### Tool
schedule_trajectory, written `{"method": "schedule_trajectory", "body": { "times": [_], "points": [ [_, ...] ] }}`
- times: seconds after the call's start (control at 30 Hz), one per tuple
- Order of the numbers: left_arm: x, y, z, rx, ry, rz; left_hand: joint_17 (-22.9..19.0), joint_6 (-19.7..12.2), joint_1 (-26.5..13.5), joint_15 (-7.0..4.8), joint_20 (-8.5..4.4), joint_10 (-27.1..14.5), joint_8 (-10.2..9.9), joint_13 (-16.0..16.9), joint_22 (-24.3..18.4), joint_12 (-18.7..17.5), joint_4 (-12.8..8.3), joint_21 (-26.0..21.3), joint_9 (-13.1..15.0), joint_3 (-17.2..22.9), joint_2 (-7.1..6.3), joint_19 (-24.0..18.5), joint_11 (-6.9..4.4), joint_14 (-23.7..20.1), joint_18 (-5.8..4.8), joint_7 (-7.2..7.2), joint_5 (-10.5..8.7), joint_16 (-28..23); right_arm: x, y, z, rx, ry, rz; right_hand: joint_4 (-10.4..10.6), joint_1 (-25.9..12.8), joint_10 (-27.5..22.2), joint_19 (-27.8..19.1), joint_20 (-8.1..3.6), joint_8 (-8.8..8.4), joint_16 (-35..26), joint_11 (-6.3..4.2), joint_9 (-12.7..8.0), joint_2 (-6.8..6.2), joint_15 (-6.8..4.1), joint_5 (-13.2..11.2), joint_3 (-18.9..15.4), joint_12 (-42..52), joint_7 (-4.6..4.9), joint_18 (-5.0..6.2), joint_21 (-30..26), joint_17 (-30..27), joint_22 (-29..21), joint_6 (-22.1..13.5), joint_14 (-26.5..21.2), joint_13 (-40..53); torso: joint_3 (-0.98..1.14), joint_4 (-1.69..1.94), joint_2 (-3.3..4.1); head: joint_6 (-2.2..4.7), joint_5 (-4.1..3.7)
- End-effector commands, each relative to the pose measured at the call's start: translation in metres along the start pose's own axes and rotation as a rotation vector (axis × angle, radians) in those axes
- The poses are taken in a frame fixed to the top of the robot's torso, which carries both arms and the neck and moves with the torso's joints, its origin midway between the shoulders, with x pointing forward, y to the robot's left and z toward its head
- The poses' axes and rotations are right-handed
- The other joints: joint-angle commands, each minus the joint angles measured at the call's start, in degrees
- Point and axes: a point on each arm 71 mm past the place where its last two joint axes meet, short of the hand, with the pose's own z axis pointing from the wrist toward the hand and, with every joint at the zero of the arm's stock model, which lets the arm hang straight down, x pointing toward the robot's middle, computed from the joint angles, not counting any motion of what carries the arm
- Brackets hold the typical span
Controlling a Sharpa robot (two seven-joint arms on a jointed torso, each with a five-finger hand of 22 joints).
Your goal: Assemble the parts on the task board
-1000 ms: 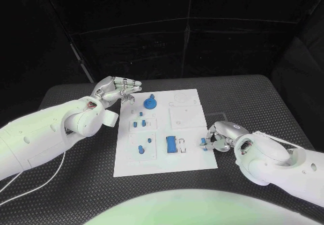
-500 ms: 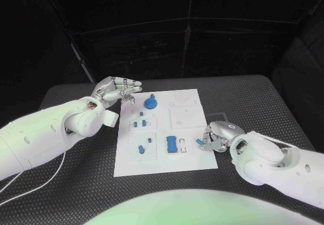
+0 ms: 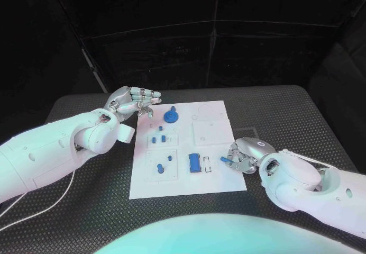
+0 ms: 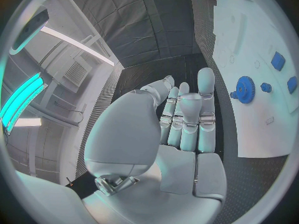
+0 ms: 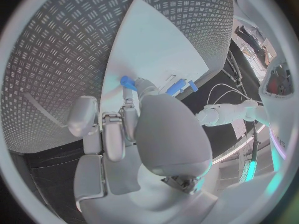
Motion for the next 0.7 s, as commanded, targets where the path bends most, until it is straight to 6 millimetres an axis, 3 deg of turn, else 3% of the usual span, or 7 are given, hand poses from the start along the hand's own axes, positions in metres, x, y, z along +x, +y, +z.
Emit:
{"method": "schedule_trajectory", "body": {
  "times": [0.03,0.17,0.23,0.7],
  "points": [
    [0.001,-0.001,0.000,0.004,0.011,-0.007,-0.02,-0.23,-0.04,-0.02,0.01,-0.31,0.26,-0.06,-0.05,0.20,-0.12,-0.34,-0.07,-0.25,0.50,-0.25,-0.12,-0.36,0.73,0.17,-0.04,-0.06,0.010,-0.006,-0.005,0.065,0.090,0.097,-1.59,-2.88,0.61,0.33,-0.02,0.31,0.26,-0.02,0.76,-2.27,-0.10,0.92,5.42,0.56,-0.13,-0.40,0.19,12.78,0.35,0.54,5.69,2.59,-0.01,0.01,0.00,0.00,-0.07],
    [0.002,-0.001,0.001,0.004,0.012,-0.007,-0.05,-0.23,-0.03,-0.02,0.01,-0.32,0.26,-0.06,-0.07,0.21,-0.12,-0.37,-0.08,-0.24,0.52,-0.25,-0.12,-0.37,0.73,0.16,-0.04,-0.06,0.007,-0.002,-0.009,0.054,0.064,0.194,-0.75,-5.98,1.60,1.00,-0.03,0.07,0.68,0.01,0.89,-4.78,-0.05,2.77,7.98,2.36,-0.23,-0.59,0.93,13.64,1.57,1.07,5.88,4.04,-0.02,0.05,0.00,0.00,-0.03],
    [0.002,-0.001,0.001,0.004,0.012,-0.007,-0.06,-0.24,-0.02,-0.02,0.01,-0.33,0.27,-0.06,-0.08,0.22,-0.13,-0.39,-0.08,-0.23,0.52,-0.25,-0.13,-0.38,0.74,0.16,-0.04,-0.07,0.005,0.002,-0.010,0.042,0.045,0.230,-0.77,-6.63,1.82,1.17,-0.09,0.01,0.80,0.01,0.95,-5.28,-0.06,2.80,8.67,2.77,-0.20,-0.63,1.14,13.90,1.91,1.30,5.93,4.38,0.01,0.02,0.05,0.00,0.06],
    [0.003,-0.002,0.001,0.008,0.015,-0.009,-0.11,-0.24,0.01,-0.03,0.00,-0.34,0.27,-0.07,-0.07,0.23,-0.15,-0.37,-0.08,-0.22,0.53,-0.23,-0.13,-0.39,0.73,0.16,-0.03,-0.09,0.007,0.022,-0.005,0.001,0.034,0.319,-0.95,-8.59,2.05,1.33,-0.14,-0.18,0.93,-0.02,1.14,-6.51,-0.08,2.31,10.09,3.12,-0.23,-0.69,1.37,14.17,2.28,1.86,5.99,4.69,-0.02,0.01,0.07,0.00,0.20]
  ]
}}
